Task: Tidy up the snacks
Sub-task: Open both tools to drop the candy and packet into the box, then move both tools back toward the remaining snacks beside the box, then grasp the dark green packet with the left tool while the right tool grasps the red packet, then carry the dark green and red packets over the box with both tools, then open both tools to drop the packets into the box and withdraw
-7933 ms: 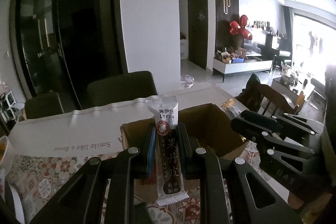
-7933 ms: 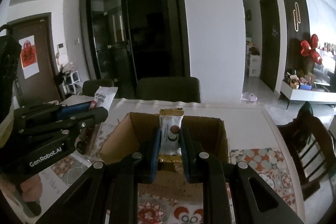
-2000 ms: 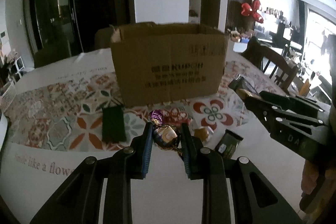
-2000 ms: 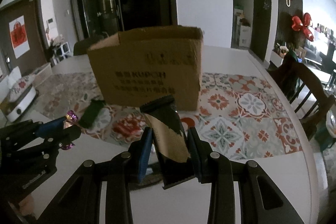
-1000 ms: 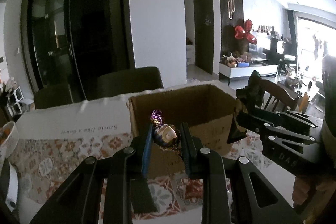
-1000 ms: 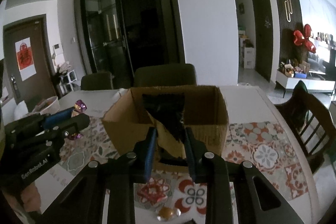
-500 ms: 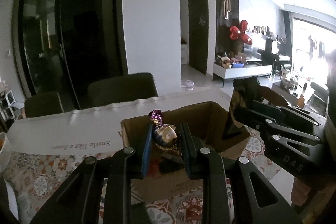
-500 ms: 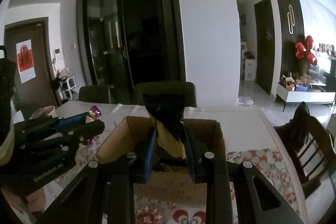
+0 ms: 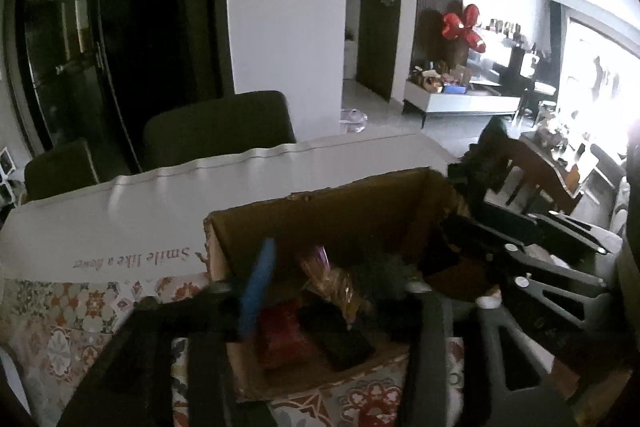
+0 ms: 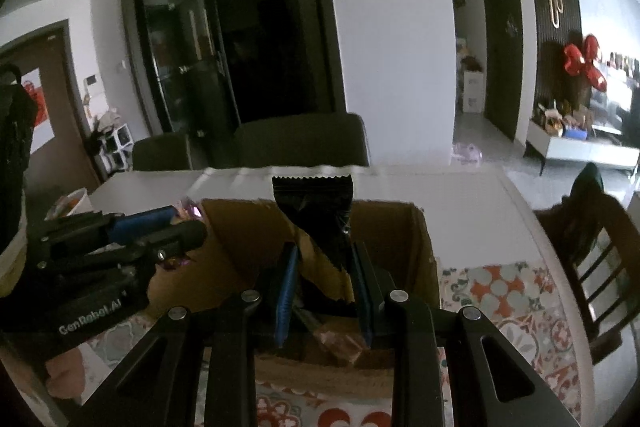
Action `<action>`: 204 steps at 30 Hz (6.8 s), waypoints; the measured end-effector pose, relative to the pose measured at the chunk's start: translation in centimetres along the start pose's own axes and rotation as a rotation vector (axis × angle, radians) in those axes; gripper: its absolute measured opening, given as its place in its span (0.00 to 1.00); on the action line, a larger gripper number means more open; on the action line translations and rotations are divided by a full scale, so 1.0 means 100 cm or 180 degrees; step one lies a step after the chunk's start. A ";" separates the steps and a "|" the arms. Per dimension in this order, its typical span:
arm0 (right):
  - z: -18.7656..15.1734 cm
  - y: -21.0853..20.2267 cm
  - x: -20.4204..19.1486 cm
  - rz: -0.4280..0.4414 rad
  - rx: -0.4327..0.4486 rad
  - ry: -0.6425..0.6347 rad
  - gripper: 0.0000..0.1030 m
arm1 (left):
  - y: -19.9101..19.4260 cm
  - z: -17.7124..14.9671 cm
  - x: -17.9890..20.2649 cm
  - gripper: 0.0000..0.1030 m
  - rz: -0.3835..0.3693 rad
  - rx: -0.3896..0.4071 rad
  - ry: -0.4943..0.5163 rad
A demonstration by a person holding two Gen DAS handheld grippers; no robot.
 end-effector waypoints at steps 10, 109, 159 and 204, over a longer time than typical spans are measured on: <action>-0.010 -0.018 0.002 -0.0305 0.0009 -0.0091 0.54 | -0.024 -0.017 -0.018 0.65 0.0221 0.0161 0.0067; -0.168 0.049 -0.125 0.0641 -0.1052 -0.0608 0.23 | 0.028 -0.199 -0.122 0.43 0.0585 -0.0766 -0.0705; -0.058 -0.089 -0.093 0.0137 0.0172 -0.0338 0.23 | -0.121 -0.097 -0.054 0.43 0.0238 0.0409 -0.0231; 0.003 0.013 0.010 -0.0146 -0.0091 -0.0152 0.23 | 0.024 -0.003 -0.011 0.44 0.0002 -0.0145 0.0004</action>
Point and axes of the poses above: each gripper's, at about its wrist camera, not at the fingertips, and y roughly the way its jaws point, x to its right, z to its top, the point moved 9 cm from there along y, roughly the way its jaws point, and after that the axes turned 15 degrees about -y, right-handed, at the moved point
